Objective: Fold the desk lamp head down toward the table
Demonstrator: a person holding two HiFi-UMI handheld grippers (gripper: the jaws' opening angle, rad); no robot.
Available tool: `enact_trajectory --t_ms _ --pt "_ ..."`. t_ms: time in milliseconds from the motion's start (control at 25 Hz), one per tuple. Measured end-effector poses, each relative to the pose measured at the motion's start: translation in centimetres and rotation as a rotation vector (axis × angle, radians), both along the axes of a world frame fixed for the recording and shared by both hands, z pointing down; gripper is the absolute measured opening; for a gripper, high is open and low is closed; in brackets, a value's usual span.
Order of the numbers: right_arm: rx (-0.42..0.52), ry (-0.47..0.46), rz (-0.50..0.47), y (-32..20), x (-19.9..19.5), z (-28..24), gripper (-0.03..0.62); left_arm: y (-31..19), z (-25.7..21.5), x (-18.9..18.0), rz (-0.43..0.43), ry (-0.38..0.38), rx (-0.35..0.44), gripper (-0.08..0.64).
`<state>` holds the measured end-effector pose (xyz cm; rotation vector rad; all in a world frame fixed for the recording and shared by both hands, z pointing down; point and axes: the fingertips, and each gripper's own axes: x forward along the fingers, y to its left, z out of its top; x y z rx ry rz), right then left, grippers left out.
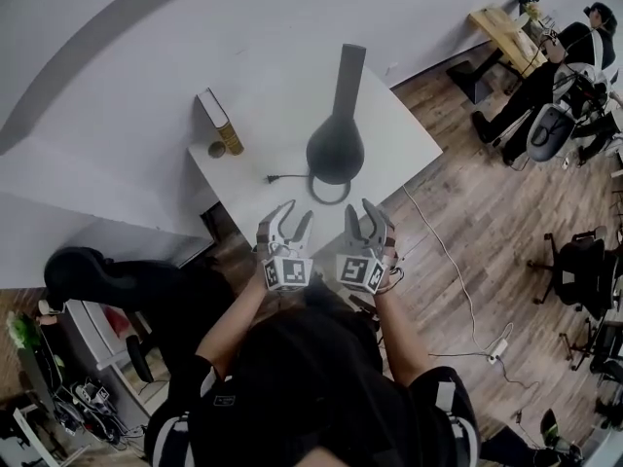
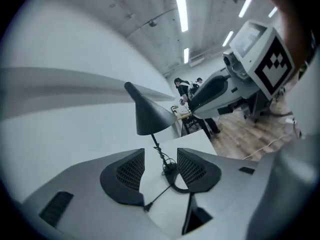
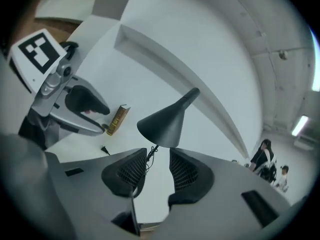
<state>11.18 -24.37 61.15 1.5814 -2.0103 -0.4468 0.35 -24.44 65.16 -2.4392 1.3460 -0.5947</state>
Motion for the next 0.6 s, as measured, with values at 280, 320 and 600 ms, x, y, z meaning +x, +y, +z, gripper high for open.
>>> enact_trajectory --t_ms 280,320,600 --pt "-0.111 -0.345 0.053 5.3 -1.7 -2.5 0.137 5.5 -4.8 -2.7 0.043 0.297 -0.105 0.156" --pt "-0.116 -0.374 0.057 6.2 -2.0 -3.1 0.133 6.2 -5.8 -3.1 0.048 0.331 -0.111 0.144" --pt "-0.135 -0.489 0.071 12.5 -4.2 -6.1 0.103 12.6 -10.0 -5.3 0.084 0.46 -0.139 0.056"
